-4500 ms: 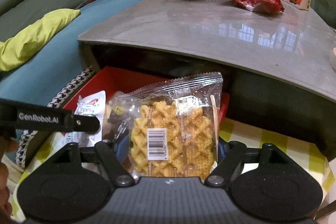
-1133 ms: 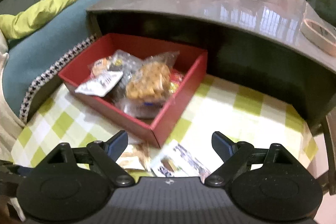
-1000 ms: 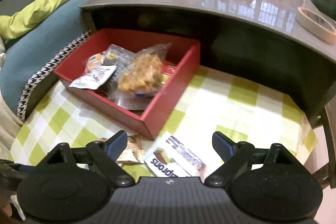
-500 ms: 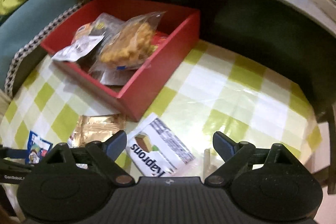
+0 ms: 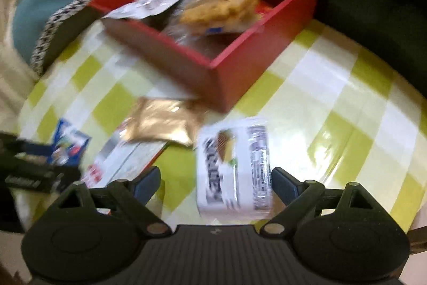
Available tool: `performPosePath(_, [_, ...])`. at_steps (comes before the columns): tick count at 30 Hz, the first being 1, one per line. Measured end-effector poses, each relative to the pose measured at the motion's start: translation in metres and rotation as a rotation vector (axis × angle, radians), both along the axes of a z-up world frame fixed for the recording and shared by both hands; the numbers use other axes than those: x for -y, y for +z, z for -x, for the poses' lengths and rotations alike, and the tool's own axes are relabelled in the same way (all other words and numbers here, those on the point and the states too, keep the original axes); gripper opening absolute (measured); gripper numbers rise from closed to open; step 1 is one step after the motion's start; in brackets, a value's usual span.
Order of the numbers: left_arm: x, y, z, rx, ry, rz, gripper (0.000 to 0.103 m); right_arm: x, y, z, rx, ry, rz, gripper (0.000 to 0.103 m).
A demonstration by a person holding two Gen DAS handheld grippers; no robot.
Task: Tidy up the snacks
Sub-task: 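Lower the left tool onto the blue packet while the right tool lowers onto the Kaprons packet, then grasp the blue packet with the left tool while the right tool grasps the Kaprons packet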
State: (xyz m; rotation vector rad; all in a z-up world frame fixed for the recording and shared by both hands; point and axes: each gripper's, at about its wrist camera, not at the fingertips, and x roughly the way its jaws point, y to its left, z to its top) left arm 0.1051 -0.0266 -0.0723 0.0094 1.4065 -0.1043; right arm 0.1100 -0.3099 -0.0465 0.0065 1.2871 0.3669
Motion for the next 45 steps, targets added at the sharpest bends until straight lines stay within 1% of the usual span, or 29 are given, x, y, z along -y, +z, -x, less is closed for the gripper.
performPosePath(3, [0.001, -0.001, 0.002, 0.004, -0.003, -0.004, 0.080, 0.002, 0.006, 0.004, 0.023, -0.035, 0.024, 0.099])
performPosePath(6, [0.005, -0.002, 0.003, 0.009, -0.015, -0.012, 0.084, 0.004, 0.001, -0.007, 0.018, -0.111, 0.039, 0.099])
performPosePath(9, [0.006, -0.004, 0.003, 0.010, -0.003, -0.019, 0.089, -0.007, -0.007, -0.013, 0.021, -0.111, 0.075, 0.100])
performPosePath(10, [0.006, -0.005, 0.003, 0.011, 0.001, -0.034, 0.093, -0.011, -0.007, -0.013, 0.030, -0.105, 0.095, 0.100])
performPosePath(11, [0.006, -0.008, 0.003, 0.005, 0.008, -0.052, 0.100, -0.014, -0.008, -0.014, 0.036, -0.100, 0.115, 0.100])
performPosePath(12, [0.003, -0.012, 0.002, -0.006, 0.028, -0.052, 0.102, -0.017, -0.009, -0.014, 0.041, -0.099, 0.129, 0.100])
performPosePath(14, [-0.003, -0.014, 0.000, -0.017, 0.055, -0.043, 0.103, -0.019, -0.010, -0.015, 0.044, -0.102, 0.139, 0.103])
performPosePath(17, [-0.003, -0.014, 0.001, -0.012, 0.050, -0.046, 0.103, -0.017, -0.013, -0.019, 0.034, -0.147, 0.102, 0.103])
performPosePath(20, [-0.005, -0.013, 0.000, -0.002, 0.044, -0.044, 0.103, -0.022, -0.015, -0.022, 0.026, -0.143, 0.123, 0.103])
performPosePath(21, [-0.002, -0.013, 0.001, 0.000, 0.039, -0.046, 0.102, -0.024, -0.016, -0.021, 0.027, -0.130, 0.135, 0.103])
performPosePath(23, [-0.001, -0.011, 0.004, 0.007, 0.029, -0.047, 0.096, -0.026, -0.016, -0.018, 0.036, -0.114, 0.147, 0.103])
performPosePath(24, [0.001, -0.010, 0.005, 0.013, 0.024, -0.048, 0.094, -0.026, -0.016, -0.017, 0.039, -0.112, 0.148, 0.103])
performPosePath(26, [0.004, -0.007, 0.007, 0.020, 0.016, -0.049, 0.089, -0.025, -0.013, -0.014, 0.056, -0.124, 0.173, 0.093])
performPosePath(27, [0.006, -0.005, 0.008, 0.023, 0.011, -0.048, 0.087, -0.024, -0.011, -0.012, 0.068, -0.125, 0.197, 0.082])
performPosePath(28, [0.007, -0.004, 0.008, 0.026, 0.004, -0.047, 0.081, -0.022, -0.008, -0.010, 0.077, -0.125, 0.205, 0.070])
performPosePath(29, [0.009, -0.001, 0.009, 0.031, -0.004, -0.041, 0.075, -0.018, -0.006, -0.009, 0.076, -0.136, 0.195, 0.068])
performPosePath(31, [0.014, 0.001, 0.010, 0.023, -0.019, -0.021, 0.075, -0.011, -0.002, -0.005, 0.072, -0.157, 0.190, 0.068])
performPosePath(34, [0.018, 0.003, 0.016, 0.022, -0.038, -0.030, 0.074, -0.003, 0.002, 0.007, 0.066, -0.186, 0.199, 0.068])
performPosePath(38, [0.014, 0.008, 0.015, 0.008, -0.019, 0.017, 0.074, 0.003, 0.020, 0.022, 0.096, -0.228, 0.172, 0.068])
performPosePath(41, [0.015, 0.012, 0.017, 0.018, -0.024, 0.019, 0.074, 0.000, 0.031, 0.030, 0.118, -0.245, 0.149, 0.068])
performPosePath(45, [0.010, 0.022, 0.016, 0.036, -0.031, 0.034, 0.074, -0.008, 0.034, 0.043, 0.115, -0.251, 0.144, 0.068])
